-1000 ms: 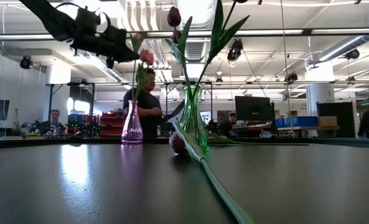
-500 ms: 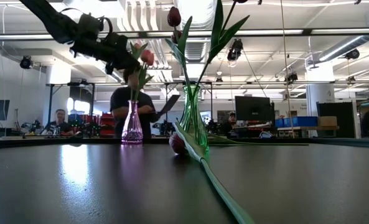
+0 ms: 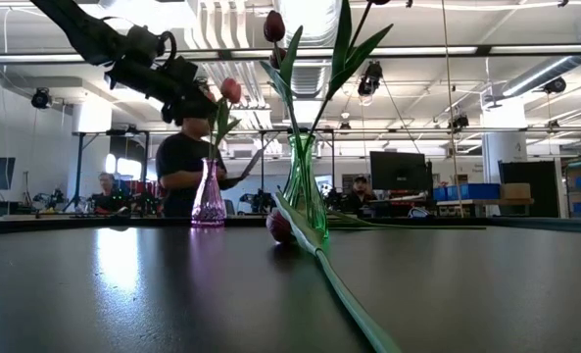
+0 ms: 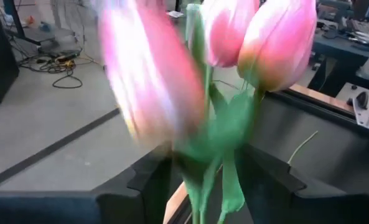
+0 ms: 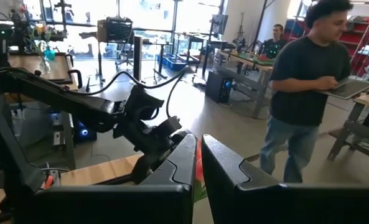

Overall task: Sort flowers into vase by color
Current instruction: Put the pink flower into the violet vase

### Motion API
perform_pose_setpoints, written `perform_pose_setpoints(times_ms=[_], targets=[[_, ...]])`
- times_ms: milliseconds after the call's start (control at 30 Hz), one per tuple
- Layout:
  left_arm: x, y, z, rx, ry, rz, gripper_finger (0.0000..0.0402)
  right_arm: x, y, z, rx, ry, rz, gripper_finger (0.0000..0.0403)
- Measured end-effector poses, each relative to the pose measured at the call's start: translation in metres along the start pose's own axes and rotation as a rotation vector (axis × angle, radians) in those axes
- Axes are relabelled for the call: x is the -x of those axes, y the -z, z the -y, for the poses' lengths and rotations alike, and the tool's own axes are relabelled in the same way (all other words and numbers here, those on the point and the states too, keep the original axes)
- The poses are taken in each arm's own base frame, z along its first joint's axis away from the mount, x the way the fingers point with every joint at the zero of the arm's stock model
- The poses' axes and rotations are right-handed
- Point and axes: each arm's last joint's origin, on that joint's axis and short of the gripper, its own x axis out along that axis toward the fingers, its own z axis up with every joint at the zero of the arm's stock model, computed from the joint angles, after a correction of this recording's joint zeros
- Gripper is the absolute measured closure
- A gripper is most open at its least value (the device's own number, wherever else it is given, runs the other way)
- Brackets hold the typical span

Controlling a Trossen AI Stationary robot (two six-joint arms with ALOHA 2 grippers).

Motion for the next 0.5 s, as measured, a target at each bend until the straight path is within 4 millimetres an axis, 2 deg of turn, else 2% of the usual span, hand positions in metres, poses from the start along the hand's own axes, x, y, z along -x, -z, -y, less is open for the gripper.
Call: perform_pose_setpoints(times_ms=[200,500], targets=[[0.007,-0.004,0.004,-0.013,-0.001,0.003,0.0226,0.0,0.0,0.0,0.0,-0.001,0.0,0.0385],[0.03,0.001,0.018,-0.09,-0.039,-0.126,0.0216,0.006,0.005,0.001,0.025,-0.009,-0.086,0.0385]])
